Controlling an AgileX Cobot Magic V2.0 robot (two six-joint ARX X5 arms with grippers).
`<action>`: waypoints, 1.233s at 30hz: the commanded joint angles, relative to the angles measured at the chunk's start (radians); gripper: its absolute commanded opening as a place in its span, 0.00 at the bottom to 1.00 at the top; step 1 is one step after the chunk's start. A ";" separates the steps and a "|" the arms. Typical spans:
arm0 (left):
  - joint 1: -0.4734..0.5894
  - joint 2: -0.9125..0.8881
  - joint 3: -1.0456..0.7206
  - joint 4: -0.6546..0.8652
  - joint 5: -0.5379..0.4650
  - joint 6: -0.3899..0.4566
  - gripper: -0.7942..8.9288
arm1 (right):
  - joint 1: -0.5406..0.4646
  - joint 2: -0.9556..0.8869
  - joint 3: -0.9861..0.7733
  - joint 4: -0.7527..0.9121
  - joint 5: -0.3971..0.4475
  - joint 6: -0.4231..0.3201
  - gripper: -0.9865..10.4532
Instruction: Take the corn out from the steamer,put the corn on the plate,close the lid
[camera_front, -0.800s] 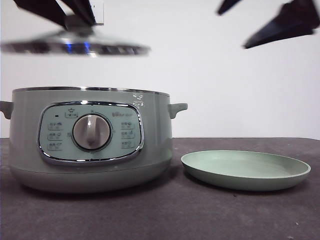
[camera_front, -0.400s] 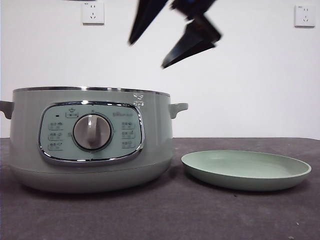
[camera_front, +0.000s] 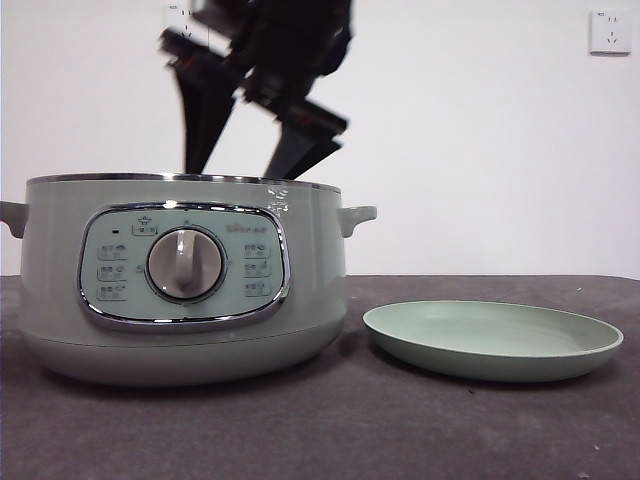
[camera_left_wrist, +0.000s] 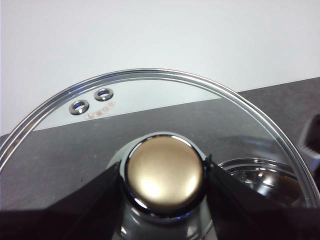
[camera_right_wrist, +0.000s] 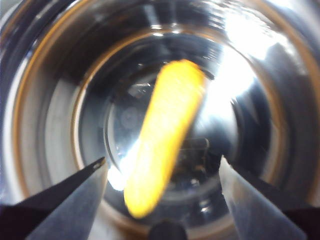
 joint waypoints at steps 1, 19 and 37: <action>0.000 -0.009 0.012 0.033 -0.003 0.005 0.07 | 0.021 0.059 0.032 -0.001 0.047 -0.022 0.41; -0.001 -0.008 0.012 0.014 -0.002 0.005 0.07 | 0.042 0.199 0.045 0.049 0.069 -0.024 0.07; -0.001 0.049 0.012 0.026 0.060 0.005 0.07 | -0.028 -0.146 0.057 -0.240 0.180 -0.035 0.07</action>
